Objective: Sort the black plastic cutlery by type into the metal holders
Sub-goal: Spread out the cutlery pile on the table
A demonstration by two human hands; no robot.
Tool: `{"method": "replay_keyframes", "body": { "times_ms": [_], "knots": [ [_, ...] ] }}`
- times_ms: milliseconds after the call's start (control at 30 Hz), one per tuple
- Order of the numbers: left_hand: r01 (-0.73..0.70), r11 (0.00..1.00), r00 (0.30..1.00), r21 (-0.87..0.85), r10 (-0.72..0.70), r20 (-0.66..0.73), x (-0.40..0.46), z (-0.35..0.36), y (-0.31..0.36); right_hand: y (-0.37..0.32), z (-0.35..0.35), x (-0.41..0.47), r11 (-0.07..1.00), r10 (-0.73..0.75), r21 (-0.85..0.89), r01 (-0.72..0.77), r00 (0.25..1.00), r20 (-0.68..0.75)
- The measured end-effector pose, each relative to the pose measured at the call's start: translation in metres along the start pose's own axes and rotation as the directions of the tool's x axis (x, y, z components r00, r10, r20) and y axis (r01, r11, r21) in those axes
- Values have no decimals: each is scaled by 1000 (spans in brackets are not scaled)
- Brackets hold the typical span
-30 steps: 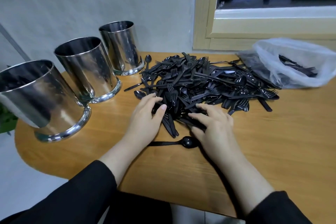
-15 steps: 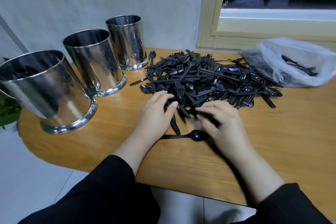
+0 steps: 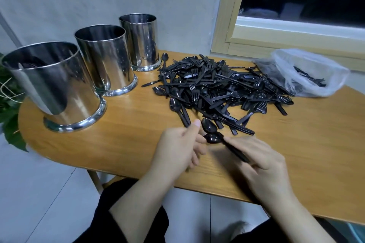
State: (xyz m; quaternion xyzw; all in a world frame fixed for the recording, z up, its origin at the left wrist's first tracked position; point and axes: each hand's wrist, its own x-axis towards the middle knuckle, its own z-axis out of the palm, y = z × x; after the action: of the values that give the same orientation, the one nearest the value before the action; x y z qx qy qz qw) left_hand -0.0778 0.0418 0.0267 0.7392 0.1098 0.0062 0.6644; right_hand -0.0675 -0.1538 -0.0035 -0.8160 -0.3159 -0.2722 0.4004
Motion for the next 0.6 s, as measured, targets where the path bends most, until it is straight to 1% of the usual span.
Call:
{"method": "replay_keyframes", "body": {
  "times_ms": [33,67,100,167,233,267,300,333,400,433,467,533,600],
  "knots": [
    [90,991,995,-95,-84,57,-8,5,1,-2,4,-1,999,-32,-2,32,999,7],
    [154,969,985,-191,-135,105,-14,9,2,-5,8,-2,998,-57,-6,57,998,17],
    [191,939,977,-287,-155,144,-18,13,3,-8,12,-2,997,-77,-14,78,997,28],
    [215,876,972,-432,-147,185,-20,18,4,-13,19,2,992,-118,-44,120,992,46],
    [199,846,978,-495,-140,154,-17,19,3,-16,23,6,987,-142,-57,147,986,81],
    [170,849,985,-500,-128,118,-14,17,3,-15,23,8,988,-135,-57,141,986,97],
    [126,867,992,-483,-106,69,-12,13,3,-12,22,8,992,-104,-61,110,990,99],
    [62,903,998,-426,-68,3,-8,7,3,-8,18,8,996,-40,-70,47,995,88],
    [-76,979,991,-190,53,-127,3,-11,-1,0,12,10,981,163,-116,-155,984,66],
    [-132,990,979,-57,121,-162,10,-20,-3,4,9,12,956,264,-156,-249,961,82],
    [-174,983,968,57,181,-172,17,-28,-5,7,9,14,930,336,-196,-310,935,114],
    [-216,950,958,225,251,-141,27,-37,-11,10,15,18,900,406,-255,-354,893,194],
    [-219,930,960,294,260,-106,31,-39,-13,9,23,21,875,441,-328,-357,866,234]
  ]
}}
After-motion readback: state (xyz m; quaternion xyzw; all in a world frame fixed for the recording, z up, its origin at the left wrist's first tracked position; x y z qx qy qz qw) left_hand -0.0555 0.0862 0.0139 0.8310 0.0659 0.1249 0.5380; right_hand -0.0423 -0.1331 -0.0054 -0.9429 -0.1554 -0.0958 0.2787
